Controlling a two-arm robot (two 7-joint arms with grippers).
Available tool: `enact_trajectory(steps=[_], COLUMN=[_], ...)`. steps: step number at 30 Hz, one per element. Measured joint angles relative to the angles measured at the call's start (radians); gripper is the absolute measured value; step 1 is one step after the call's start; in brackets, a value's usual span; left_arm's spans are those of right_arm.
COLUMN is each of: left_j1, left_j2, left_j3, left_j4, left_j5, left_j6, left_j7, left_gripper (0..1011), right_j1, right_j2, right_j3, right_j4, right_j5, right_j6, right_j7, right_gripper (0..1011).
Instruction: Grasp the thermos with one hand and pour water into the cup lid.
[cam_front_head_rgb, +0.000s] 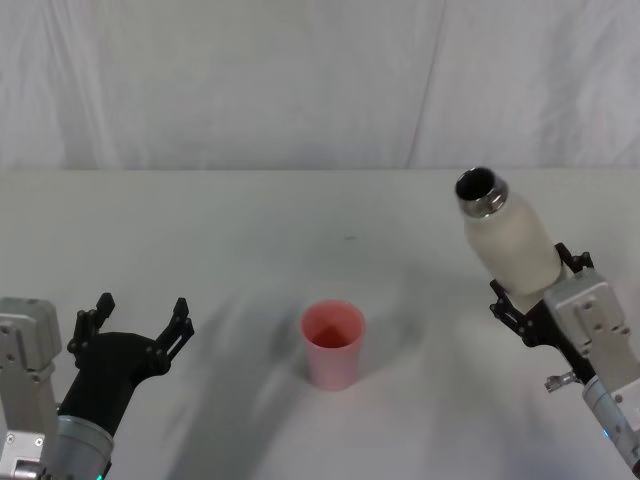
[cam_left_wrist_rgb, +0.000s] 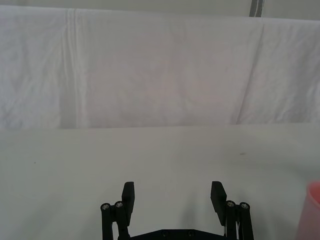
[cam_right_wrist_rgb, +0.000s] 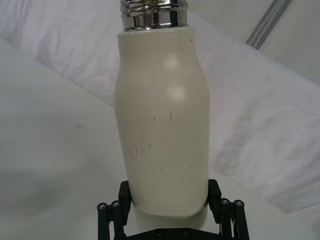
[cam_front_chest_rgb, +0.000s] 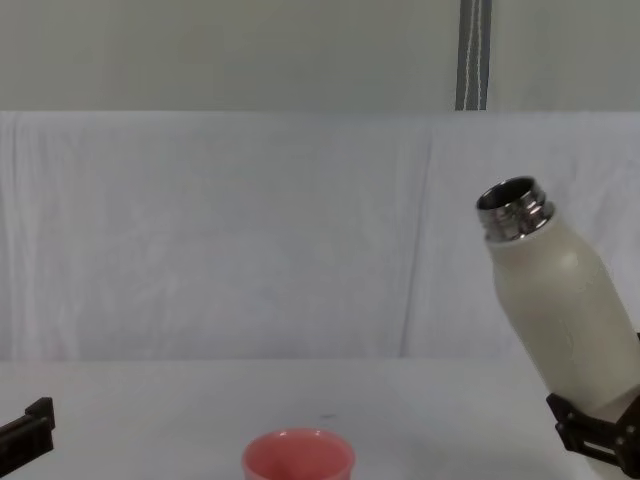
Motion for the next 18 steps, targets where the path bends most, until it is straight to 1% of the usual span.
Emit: enact_trajectory(steps=[2,6,9,15,18], left_j1=[0.0,0.0,0.0,0.0,0.0], left_j2=[0.0,0.0,0.0,0.0,0.0], left_j3=[0.0,0.0,0.0,0.0,0.0], left_j4=[0.0,0.0,0.0,0.0,0.0], left_j5=[0.0,0.0,0.0,0.0,0.0], left_j6=[0.0,0.0,0.0,0.0,0.0], left_j7=[0.0,0.0,0.0,0.0,0.0], left_gripper=[1001,1001,1001,1001,1001], right_j1=[-0.004,-0.009,-0.014,-0.019,-0.02], right_j2=[0.003,0.006,0.011,0.02,0.028], right_j3=[-0.004,-0.01,-0.019,-0.038,-0.05], right_j4=[-0.003,-0.007,-0.011,-0.013,-0.012], right_j5=[-0.033,-0.079,-0.138,-0.217,-0.27], right_j6=[0.0,-0.001,-0.005,-0.015,-0.022], right_j7=[-0.008,-0.021,-0.039,-0.062,-0.081], right_gripper=[949,950,949,950,950])
